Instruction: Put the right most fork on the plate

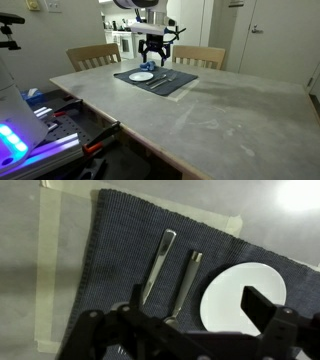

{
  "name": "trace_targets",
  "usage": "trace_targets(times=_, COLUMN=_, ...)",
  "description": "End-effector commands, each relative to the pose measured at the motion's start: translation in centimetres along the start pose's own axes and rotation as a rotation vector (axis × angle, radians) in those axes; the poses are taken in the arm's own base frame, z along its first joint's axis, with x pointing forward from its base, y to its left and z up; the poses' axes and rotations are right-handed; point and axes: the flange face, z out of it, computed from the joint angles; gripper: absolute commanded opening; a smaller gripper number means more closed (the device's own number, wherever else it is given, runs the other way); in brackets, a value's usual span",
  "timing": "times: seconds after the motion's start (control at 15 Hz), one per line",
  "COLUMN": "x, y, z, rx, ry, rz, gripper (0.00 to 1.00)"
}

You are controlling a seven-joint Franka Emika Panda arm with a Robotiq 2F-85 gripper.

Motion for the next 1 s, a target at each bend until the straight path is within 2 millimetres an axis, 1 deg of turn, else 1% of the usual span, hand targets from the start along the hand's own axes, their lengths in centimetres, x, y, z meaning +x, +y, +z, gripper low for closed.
trace_targets(times=0.0, x=3.1, y=1.2, z=1.1, rx=-0.008, ry=-0.002, rz=0.011, gripper=1.0)
trace_targets(times=0.13, x=4.4, y=2.0, z=1.8, rx=0.006, ry=0.027, rz=0.075, gripper=1.0)
trace_targets(times=0.33, x=5.3, y=3.1, z=2.9, rx=0.0, ry=0.054, rz=0.161, gripper=1.0)
trace_targets(times=0.67, x=5.5, y=5.5, z=5.2, rx=0.013, ry=0.124, rz=0.287, gripper=1.0)
trace_targets(times=0.93, x=5.3, y=6.4, z=7.0, rx=0.023, ry=0.124, rz=0.336, gripper=1.0)
